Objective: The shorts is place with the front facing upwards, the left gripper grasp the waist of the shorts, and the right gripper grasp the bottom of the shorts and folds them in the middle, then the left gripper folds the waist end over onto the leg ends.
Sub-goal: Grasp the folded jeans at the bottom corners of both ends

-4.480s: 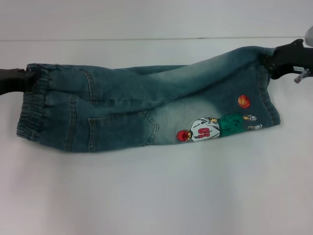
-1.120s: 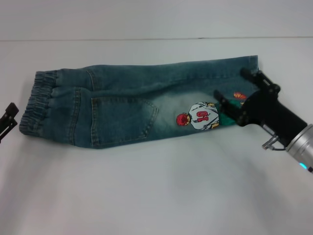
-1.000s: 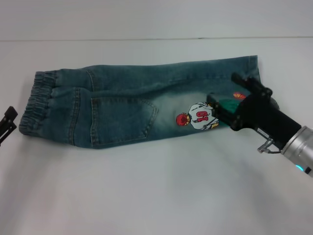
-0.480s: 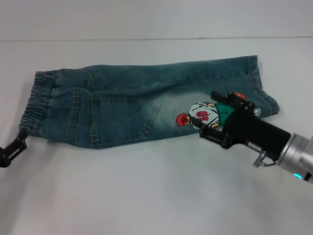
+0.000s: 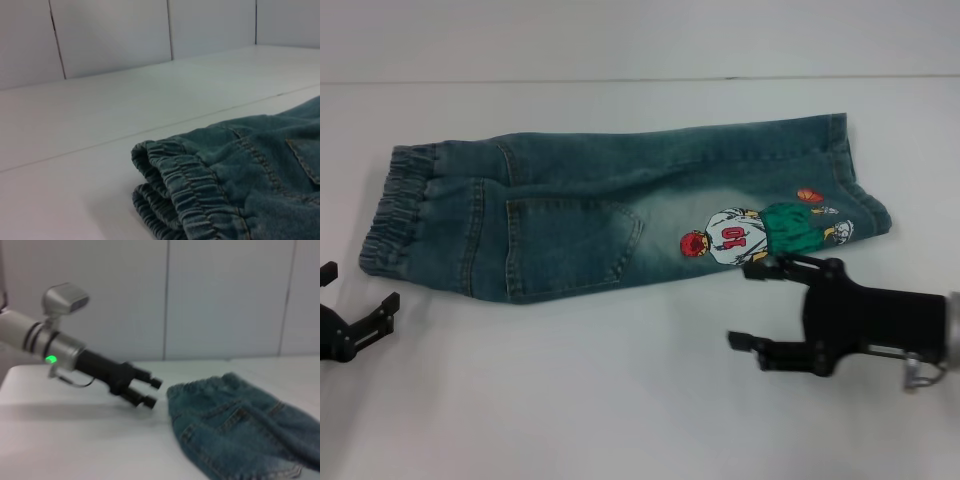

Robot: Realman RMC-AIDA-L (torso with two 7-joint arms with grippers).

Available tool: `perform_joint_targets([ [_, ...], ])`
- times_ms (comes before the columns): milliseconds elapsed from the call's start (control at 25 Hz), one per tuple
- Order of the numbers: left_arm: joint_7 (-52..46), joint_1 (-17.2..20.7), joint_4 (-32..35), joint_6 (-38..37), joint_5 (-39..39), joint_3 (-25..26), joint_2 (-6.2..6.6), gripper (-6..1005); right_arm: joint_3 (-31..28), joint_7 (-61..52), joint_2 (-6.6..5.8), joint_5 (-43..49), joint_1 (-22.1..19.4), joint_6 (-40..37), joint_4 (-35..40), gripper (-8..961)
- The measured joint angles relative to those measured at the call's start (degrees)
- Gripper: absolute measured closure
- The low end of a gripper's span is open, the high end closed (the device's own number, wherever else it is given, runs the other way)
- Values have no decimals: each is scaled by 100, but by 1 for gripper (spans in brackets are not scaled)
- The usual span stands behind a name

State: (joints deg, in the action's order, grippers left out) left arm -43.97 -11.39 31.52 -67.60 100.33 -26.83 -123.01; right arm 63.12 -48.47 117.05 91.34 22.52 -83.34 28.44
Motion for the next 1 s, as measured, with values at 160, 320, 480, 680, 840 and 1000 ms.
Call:
perform_joint_targets([
  [160, -2, -89, 3, 71, 49, -11, 37, 90, -208, -556, -107, 461, -124, -295, 477, 120],
  [320, -8, -220, 3, 123, 126, -7, 84, 89, -457, -606, -102, 656, -121, -432, 493, 119],
  [480, -83, -364, -2, 235, 294, -16, 116, 92, -469, -603, -61, 685, -106, -402, 479, 119],
  [680, -182, -538, -52, 264, 548, -24, 177, 95, -473, -605, -53, 691, -89, -392, 465, 120],
  [840, -397, -670, -70, 318, 951, -25, 205, 141, -506, -600, -39, 693, -86, -392, 451, 120],
  [1000, -461, -675, -24, 324, 1024, -20, 208, 298, -527, -581, -5, 693, -99, -392, 461, 121],
])
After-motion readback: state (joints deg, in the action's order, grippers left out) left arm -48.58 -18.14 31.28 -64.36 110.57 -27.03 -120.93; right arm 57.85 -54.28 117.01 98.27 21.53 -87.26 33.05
